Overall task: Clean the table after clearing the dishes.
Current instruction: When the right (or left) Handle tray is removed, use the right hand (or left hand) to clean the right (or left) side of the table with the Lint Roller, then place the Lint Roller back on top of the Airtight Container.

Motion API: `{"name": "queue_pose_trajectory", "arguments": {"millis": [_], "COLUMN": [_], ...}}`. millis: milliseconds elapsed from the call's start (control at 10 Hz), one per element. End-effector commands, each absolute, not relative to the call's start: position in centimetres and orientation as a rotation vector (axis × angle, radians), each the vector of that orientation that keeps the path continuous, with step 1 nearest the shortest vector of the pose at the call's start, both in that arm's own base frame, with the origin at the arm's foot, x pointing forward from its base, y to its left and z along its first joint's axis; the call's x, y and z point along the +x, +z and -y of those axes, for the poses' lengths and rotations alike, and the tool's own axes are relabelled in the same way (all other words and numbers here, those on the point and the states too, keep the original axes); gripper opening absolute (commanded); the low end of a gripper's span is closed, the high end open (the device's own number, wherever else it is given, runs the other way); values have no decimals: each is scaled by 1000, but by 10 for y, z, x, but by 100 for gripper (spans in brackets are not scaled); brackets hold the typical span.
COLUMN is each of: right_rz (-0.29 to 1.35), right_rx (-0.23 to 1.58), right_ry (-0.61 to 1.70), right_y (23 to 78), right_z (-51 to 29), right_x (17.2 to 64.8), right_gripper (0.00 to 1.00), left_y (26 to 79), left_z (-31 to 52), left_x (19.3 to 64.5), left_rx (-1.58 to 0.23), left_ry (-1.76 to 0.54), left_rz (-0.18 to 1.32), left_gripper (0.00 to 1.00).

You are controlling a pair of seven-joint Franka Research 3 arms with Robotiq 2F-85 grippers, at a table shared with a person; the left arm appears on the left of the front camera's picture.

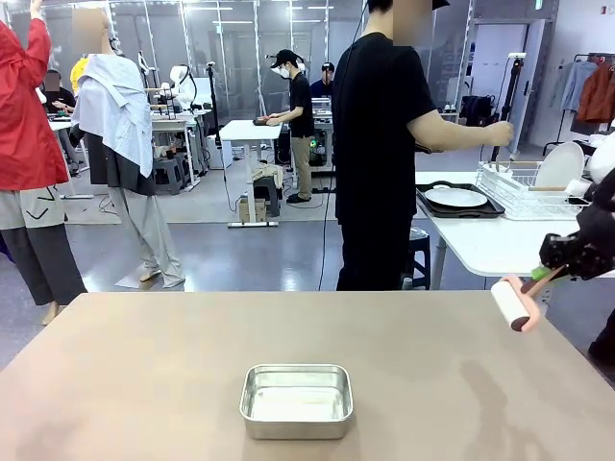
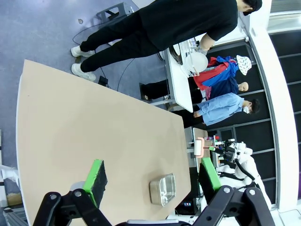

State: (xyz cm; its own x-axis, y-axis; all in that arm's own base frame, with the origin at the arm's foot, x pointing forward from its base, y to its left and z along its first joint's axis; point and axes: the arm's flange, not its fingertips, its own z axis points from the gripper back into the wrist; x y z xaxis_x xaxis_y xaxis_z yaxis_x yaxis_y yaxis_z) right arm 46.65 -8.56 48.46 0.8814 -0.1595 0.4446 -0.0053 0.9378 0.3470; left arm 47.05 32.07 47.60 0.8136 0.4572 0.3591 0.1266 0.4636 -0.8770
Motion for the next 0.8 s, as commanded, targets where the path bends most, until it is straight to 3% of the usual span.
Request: {"name": "queue_pose_trajectory", "arguments": {"millis": [0, 100, 700], "right_rz": [397, 488, 488], "right_rx": [281, 349, 349], "right_ry": [-27, -82, -82], "right_y": [486, 485, 485], "right_z": [70, 86, 86], "right_x": [455, 466, 466], "right_gripper": [23, 23, 23], "left_y": [478, 478, 478], "left_z": [-321, -321, -321], "left_x": [469, 469, 469], "left_rx": [-1079, -1079, -1079], "left_ry": [214, 214, 214], "left_rz": [618, 618, 618], "left_gripper": [100, 100, 100]}}
